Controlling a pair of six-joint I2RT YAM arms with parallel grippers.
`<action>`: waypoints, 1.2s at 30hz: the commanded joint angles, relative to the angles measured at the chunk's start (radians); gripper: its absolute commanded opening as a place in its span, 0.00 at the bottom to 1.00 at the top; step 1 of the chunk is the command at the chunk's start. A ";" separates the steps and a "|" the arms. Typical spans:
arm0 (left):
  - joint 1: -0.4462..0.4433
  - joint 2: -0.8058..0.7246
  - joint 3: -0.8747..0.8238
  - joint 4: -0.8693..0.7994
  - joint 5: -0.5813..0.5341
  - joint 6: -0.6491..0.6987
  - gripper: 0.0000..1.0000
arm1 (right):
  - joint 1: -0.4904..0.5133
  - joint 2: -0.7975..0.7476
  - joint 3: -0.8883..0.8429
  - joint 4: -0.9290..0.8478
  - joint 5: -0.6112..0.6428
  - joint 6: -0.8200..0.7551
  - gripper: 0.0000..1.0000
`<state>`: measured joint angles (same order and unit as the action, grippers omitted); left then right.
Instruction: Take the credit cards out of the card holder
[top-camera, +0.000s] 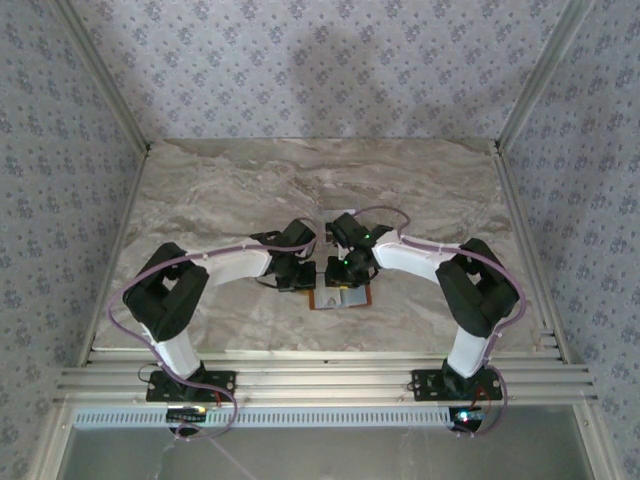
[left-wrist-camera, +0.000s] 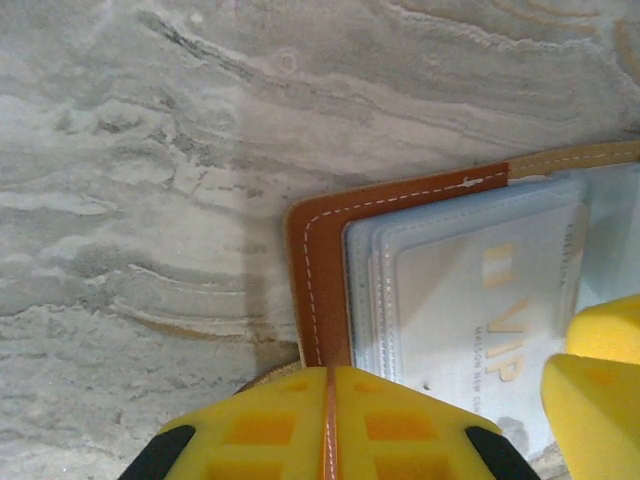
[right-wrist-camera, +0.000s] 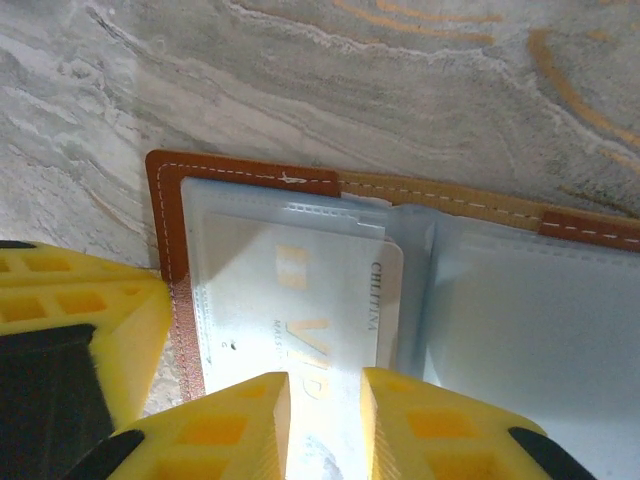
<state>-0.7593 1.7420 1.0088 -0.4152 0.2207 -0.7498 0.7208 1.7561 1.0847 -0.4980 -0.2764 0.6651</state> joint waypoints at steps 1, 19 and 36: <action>-0.002 0.030 -0.010 -0.012 -0.008 0.005 0.11 | 0.008 -0.027 0.012 -0.025 0.000 0.001 0.29; -0.001 0.033 -0.014 -0.040 -0.032 0.018 0.11 | 0.008 -0.014 0.005 -0.084 0.077 -0.028 0.31; 0.000 0.028 -0.008 -0.048 -0.033 0.021 0.10 | 0.004 -0.016 -0.016 0.011 -0.024 0.011 0.30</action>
<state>-0.7593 1.7542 1.0088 -0.4164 0.2165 -0.7444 0.7227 1.7226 1.0805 -0.4946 -0.2779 0.6655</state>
